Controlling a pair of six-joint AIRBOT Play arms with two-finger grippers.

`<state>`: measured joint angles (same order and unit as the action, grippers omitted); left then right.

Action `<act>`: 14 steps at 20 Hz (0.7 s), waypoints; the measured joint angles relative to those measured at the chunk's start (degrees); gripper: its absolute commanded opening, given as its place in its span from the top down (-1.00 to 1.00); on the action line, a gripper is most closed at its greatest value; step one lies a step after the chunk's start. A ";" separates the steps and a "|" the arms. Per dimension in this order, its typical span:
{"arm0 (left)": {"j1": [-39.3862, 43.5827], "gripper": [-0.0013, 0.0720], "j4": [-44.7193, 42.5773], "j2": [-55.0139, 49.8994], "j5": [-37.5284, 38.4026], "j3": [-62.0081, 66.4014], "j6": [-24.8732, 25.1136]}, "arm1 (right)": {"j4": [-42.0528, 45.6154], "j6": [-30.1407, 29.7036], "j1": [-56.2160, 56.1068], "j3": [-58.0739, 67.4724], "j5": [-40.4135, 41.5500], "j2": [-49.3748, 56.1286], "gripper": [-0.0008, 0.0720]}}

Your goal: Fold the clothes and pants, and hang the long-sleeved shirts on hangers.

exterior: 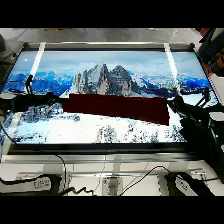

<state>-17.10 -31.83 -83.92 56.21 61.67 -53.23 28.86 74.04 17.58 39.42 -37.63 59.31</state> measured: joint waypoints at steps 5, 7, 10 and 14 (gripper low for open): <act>9.51 0.90 5.22 -5.16 -20.46 0.17 -0.37 | -0.92 2.27 -3.58 7.69 14.08 12.13 0.93; 12.22 -0.51 6.67 -6.58 -26.97 0.22 -0.39 | -1.03 2.69 -4.55 10.78 16.04 16.72 0.36; 14.23 -1.00 7.52 -7.45 -32.37 0.24 -0.44 | -0.07 2.73 -5.31 13.44 17.33 20.76 -0.57; 13.33 -1.00 5.44 -7.08 -32.65 0.24 -0.39 | 4.72 2.01 -5.64 14.62 14.60 22.53 -0.57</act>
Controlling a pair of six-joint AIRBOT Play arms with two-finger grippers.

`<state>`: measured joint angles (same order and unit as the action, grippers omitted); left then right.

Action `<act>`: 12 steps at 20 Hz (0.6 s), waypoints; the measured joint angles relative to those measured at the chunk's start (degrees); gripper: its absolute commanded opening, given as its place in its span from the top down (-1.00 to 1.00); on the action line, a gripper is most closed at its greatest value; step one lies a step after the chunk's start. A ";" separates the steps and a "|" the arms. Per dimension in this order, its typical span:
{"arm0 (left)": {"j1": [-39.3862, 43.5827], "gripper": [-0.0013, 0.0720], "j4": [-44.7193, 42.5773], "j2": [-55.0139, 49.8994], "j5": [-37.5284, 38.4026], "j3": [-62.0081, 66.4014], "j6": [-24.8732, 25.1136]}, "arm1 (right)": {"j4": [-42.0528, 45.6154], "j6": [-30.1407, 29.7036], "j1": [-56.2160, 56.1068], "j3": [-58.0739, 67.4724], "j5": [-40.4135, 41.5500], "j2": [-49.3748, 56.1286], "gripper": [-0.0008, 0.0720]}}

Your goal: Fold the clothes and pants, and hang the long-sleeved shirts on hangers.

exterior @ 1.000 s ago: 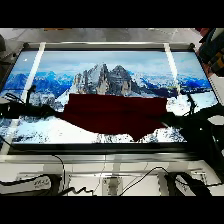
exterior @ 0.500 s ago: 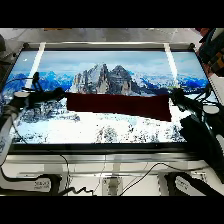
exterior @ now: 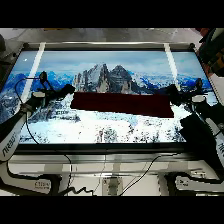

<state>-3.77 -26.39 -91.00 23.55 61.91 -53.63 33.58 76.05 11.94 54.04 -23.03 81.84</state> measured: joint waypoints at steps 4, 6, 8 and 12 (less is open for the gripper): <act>-3.96 -0.96 -6.23 0.09 5.33 0.00 -3.98 | 4.39 -0.39 -0.15 0.28 -4.92 0.48 -0.55; -5.68 -0.80 -9.97 -0.44 8.98 0.00 -6.67 | 5.57 -0.55 -0.72 0.35 -7.19 0.63 -0.55; -6.21 -0.80 -12.22 -1.49 11.69 0.00 -8.02 | 6.38 -0.59 -2.23 0.35 -8.81 0.74 -0.55; -3.67 -0.71 -13.66 -3.45 15.30 0.11 -8.52 | 7.02 -0.96 -7.17 0.37 -10.14 0.81 -0.54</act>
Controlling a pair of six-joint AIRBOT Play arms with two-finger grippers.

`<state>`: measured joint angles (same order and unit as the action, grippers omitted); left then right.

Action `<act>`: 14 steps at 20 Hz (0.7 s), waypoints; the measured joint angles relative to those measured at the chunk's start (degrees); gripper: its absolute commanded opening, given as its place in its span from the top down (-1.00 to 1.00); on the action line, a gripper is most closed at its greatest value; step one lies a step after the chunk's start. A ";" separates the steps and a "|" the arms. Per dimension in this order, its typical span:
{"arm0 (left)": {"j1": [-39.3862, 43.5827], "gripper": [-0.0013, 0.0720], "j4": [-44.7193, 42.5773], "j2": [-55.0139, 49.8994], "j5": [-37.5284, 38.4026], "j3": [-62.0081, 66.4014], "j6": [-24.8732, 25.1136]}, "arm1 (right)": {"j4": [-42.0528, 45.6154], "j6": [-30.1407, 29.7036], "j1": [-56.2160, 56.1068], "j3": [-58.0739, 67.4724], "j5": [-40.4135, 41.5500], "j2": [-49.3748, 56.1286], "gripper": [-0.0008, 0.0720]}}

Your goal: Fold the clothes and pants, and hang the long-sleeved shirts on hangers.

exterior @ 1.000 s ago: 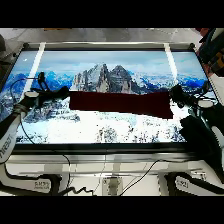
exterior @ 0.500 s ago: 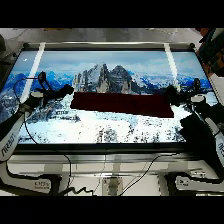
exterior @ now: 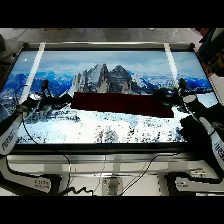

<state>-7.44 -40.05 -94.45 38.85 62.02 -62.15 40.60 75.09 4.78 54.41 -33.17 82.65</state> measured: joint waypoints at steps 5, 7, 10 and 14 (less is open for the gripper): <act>4.39 0.88 -1.31 -0.92 -1.33 -0.07 -0.04 | 0.26 -0.28 -6.71 0.02 0.61 0.00 -0.27; 5.46 0.94 -1.86 -1.01 -1.49 -0.13 -0.07 | 0.26 -0.31 -9.09 0.02 1.31 0.00 0.40; 6.03 0.94 -1.86 0.24 -1.99 0.28 -0.24 | 0.28 -0.33 -12.31 0.04 2.97 0.00 0.93; 5.25 0.94 -6.25 6.84 3.32 2.25 -0.04 | 0.33 -0.37 -16.04 1.62 4.59 0.00 0.94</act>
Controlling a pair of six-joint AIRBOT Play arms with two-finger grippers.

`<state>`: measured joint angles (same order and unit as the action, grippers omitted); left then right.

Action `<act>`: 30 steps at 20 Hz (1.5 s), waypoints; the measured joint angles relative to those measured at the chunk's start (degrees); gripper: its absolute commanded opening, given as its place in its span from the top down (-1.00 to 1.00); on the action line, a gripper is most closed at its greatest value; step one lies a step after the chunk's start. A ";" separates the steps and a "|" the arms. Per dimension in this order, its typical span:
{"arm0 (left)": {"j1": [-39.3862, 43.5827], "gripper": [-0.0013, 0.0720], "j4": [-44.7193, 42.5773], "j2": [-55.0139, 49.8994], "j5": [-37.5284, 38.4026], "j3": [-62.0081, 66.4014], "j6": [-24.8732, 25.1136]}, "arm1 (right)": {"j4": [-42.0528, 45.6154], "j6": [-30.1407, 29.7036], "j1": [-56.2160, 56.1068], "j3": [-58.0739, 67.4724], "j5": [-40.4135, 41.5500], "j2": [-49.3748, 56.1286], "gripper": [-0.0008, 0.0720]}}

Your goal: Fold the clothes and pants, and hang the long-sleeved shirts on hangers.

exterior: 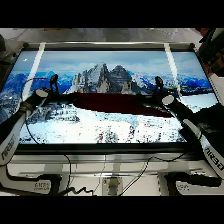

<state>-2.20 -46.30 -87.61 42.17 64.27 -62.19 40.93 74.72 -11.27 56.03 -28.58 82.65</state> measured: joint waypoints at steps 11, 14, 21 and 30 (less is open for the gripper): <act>-3.52 0.94 -8.00 27.76 20.13 1.27 0.00 | -0.55 5.77 -22.53 11.96 0.74 8.48 0.94; -4.17 0.94 -10.45 30.64 20.70 1.27 0.02 | -1.42 8.66 -30.42 15.65 2.16 12.37 0.94; -4.02 0.94 -4.79 30.01 20.96 1.27 0.00 | 1.07 11.39 -34.40 18.78 0.59 14.67 0.93; 17.00 0.94 15.43 12.76 9.62 1.99 -0.04 | 10.32 11.69 -6.32 19.12 -17.57 7.39 0.93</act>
<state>14.81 -30.87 -74.85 51.79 66.26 -62.24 51.24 86.41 -17.58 75.16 -46.15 90.04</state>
